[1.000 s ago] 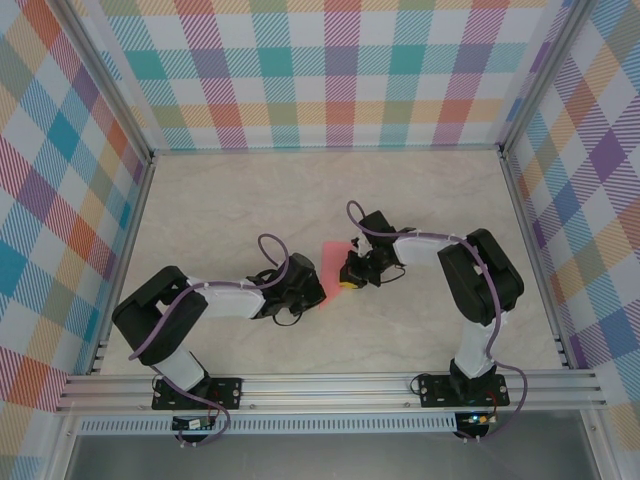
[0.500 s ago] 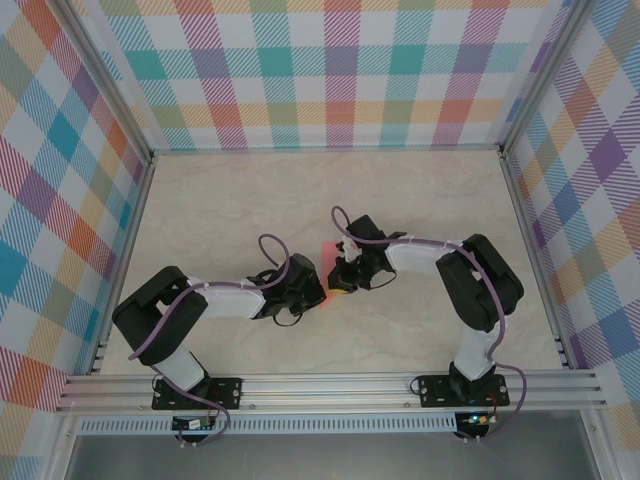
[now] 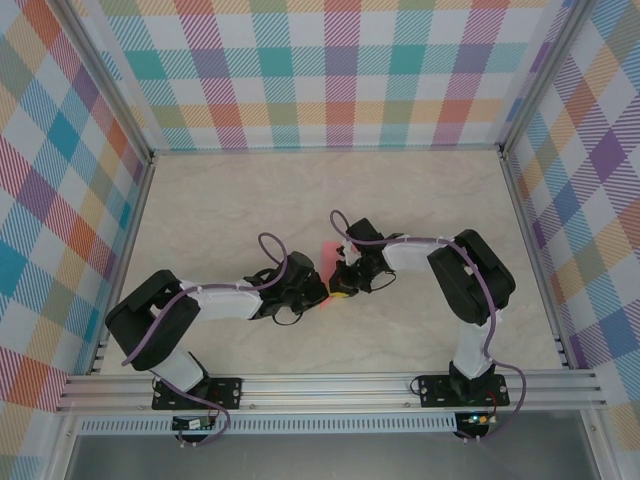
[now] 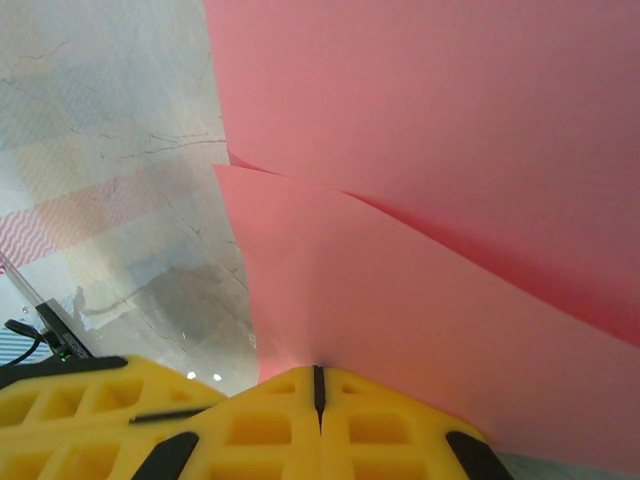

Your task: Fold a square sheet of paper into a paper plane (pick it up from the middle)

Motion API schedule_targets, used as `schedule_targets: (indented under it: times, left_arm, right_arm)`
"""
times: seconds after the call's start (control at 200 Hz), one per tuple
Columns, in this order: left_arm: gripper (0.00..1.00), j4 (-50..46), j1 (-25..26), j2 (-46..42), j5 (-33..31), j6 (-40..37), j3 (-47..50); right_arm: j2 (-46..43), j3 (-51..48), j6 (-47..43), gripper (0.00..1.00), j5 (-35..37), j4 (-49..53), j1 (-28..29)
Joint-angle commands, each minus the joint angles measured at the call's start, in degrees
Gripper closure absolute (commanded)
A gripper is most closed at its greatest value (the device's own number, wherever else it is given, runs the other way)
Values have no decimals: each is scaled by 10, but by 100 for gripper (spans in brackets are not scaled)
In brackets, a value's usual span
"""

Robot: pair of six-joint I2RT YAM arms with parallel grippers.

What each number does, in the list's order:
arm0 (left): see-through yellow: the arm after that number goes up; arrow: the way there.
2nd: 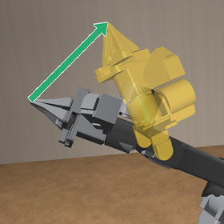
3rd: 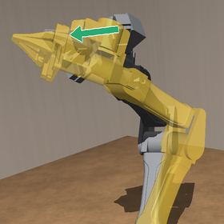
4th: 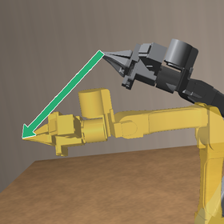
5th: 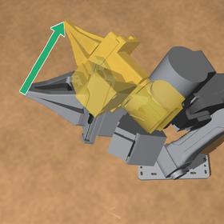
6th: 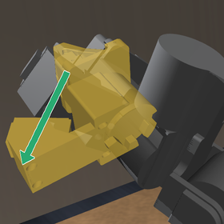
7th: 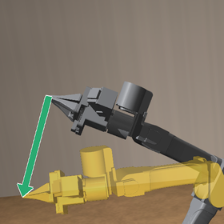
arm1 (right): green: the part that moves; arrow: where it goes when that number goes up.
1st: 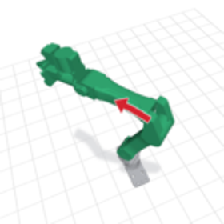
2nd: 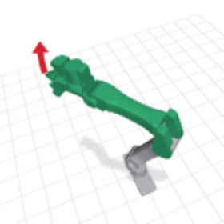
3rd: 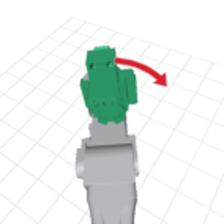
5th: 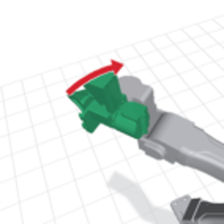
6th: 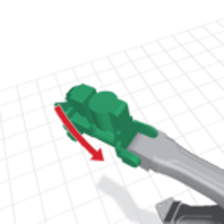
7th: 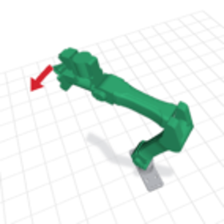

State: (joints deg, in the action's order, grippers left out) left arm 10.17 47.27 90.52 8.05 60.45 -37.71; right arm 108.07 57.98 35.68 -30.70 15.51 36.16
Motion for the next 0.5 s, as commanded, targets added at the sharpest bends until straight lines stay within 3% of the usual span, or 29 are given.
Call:
schedule_targets:
  times: [0.0, 0.495]
  left_arm:
    - [98, 9, 17, 2, 13, -2, 7]
    - [100, -14, 19, 22, -26, 15, 37]
  right_arm:
    - [16, -2, -8, 100, 25, 7, 1]
    - [7, -1, -17, 100, 24, -2, 0]
